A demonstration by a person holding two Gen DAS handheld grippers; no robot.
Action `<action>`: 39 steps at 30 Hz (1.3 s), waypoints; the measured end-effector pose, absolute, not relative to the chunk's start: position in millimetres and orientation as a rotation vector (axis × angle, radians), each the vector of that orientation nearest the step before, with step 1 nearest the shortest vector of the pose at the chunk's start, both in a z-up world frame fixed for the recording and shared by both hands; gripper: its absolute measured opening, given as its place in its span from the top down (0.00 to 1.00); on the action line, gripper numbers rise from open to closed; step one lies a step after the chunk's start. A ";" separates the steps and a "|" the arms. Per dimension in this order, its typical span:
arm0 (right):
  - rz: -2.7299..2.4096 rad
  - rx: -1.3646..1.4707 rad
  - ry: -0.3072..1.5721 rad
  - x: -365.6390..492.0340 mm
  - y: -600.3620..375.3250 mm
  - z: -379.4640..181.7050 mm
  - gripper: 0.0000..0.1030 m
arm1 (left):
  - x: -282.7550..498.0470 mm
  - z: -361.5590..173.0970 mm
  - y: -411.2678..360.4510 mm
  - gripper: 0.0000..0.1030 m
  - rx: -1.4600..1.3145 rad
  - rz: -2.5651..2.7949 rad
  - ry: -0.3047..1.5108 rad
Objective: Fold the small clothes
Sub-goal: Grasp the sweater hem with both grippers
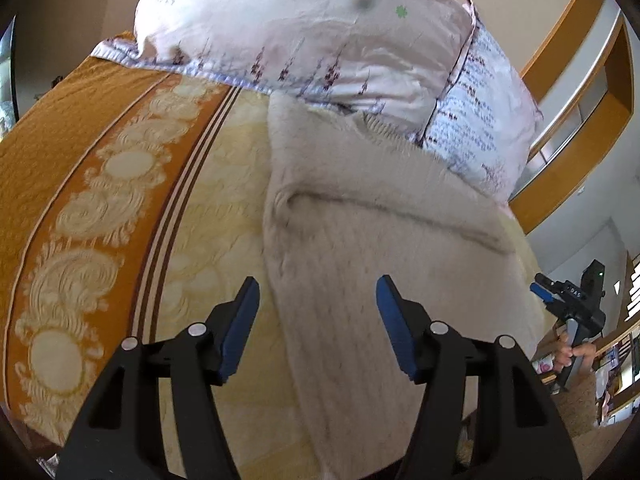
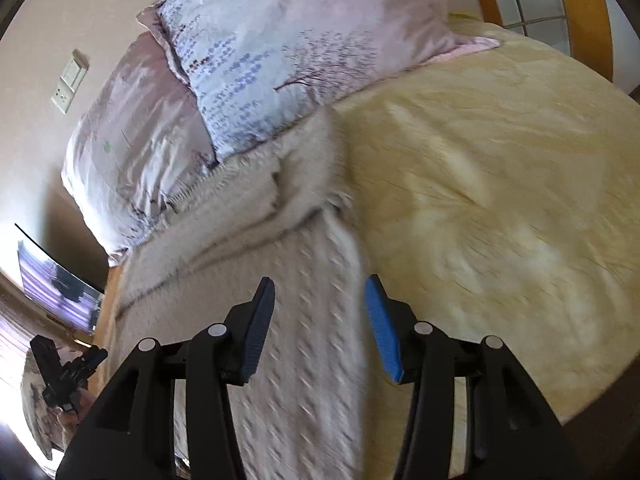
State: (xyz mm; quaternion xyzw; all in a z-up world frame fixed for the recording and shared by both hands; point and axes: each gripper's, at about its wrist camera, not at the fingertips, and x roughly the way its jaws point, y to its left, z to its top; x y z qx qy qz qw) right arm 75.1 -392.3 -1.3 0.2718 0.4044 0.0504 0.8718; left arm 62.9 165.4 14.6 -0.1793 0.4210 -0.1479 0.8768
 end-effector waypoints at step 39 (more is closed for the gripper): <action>0.517 0.550 1.105 -19.9 -352.3 -55.1 0.66 | -32.9 -34.4 137.1 0.74 -0.547 -0.643 0.973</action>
